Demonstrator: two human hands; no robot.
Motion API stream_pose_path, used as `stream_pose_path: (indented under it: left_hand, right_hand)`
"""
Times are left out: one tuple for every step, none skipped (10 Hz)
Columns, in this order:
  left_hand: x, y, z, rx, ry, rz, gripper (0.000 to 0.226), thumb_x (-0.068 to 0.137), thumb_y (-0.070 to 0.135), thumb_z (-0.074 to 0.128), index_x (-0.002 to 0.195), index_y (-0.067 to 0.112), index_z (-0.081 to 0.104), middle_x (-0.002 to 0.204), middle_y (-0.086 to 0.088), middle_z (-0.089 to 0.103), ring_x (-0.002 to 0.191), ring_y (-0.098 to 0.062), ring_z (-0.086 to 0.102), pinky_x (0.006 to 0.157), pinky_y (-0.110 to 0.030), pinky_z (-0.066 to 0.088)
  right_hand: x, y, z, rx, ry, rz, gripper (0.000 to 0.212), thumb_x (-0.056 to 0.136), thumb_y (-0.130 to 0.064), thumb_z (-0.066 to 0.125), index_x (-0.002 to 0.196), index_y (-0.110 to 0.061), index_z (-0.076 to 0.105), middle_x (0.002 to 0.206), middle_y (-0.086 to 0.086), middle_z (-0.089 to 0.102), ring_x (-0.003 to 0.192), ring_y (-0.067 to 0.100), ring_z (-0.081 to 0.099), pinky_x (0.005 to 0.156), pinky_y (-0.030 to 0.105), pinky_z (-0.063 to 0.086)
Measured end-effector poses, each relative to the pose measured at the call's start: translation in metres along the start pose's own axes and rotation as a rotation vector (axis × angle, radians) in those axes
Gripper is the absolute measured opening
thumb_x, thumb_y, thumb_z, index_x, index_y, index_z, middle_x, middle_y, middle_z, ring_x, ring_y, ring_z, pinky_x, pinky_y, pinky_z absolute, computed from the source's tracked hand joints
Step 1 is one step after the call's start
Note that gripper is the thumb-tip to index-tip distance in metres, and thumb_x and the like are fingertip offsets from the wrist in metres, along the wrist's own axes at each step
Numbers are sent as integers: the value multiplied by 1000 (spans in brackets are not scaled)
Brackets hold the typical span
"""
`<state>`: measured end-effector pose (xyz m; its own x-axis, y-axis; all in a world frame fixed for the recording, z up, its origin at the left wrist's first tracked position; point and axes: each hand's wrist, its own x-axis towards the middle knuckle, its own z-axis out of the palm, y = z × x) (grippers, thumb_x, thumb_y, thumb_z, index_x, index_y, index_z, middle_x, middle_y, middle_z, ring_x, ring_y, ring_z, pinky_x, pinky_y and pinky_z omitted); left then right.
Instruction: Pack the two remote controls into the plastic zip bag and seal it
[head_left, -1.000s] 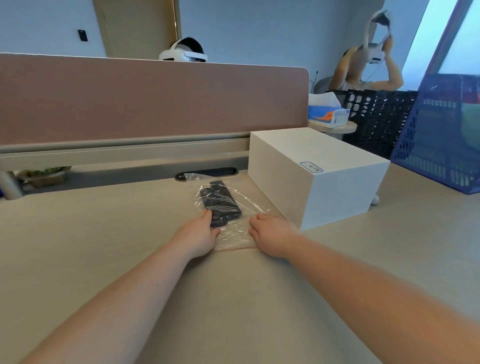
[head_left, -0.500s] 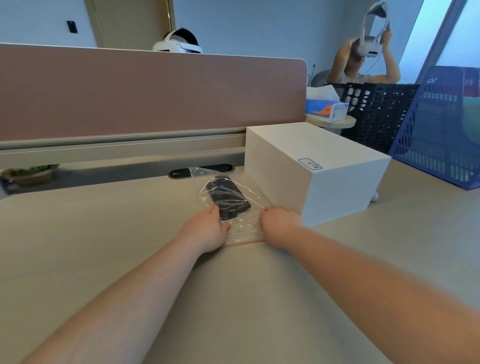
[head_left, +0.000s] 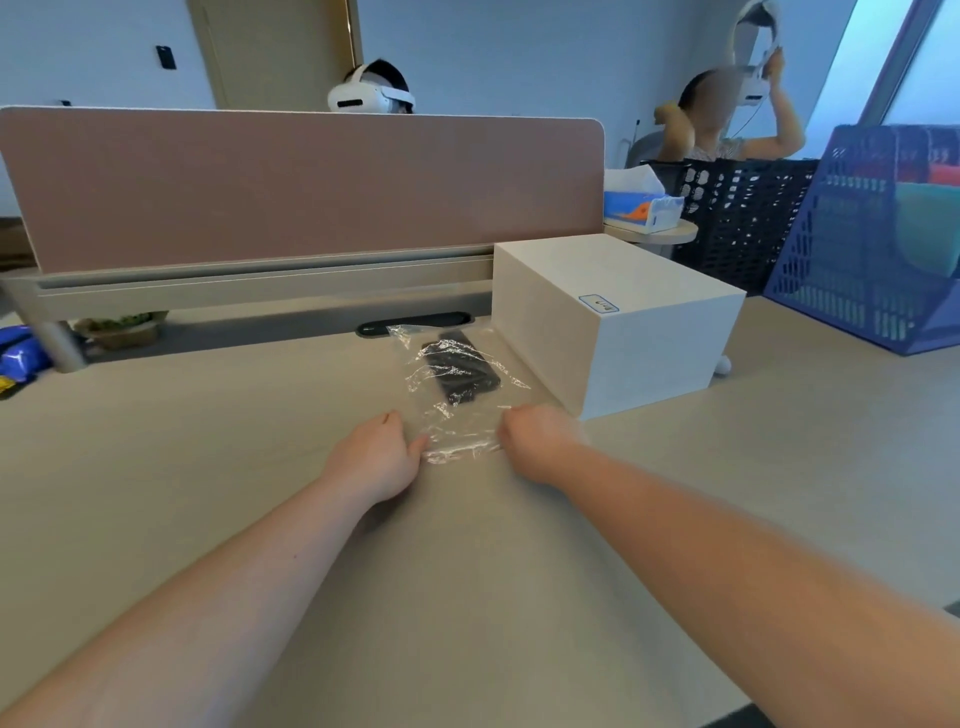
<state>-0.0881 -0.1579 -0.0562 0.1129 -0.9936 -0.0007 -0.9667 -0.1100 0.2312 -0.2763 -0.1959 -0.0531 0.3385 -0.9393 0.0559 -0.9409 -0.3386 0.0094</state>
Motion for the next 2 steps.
stream_pose_path:
  left_hand:
    - [-14,-7,3,-26,6,-19,47,94,42,36,118,3,45,128,-15,52,118,-34,48,94,-41,42]
    - [-23,-13,18,-25,71,24,43,94,42,36,112,4,50,122,-14,53,115,-33,49,95,-41,43]
  right_hand:
    - [-14,-6,-7,74,-3,4,32,99,-28,33,102,-10,60,115,15,64,108,34,59,85,39,48]
    - [-36,0,-4,208,16,31,20,96,-28,39,90,-15,54,114,13,65,108,33,60,86,40,50]
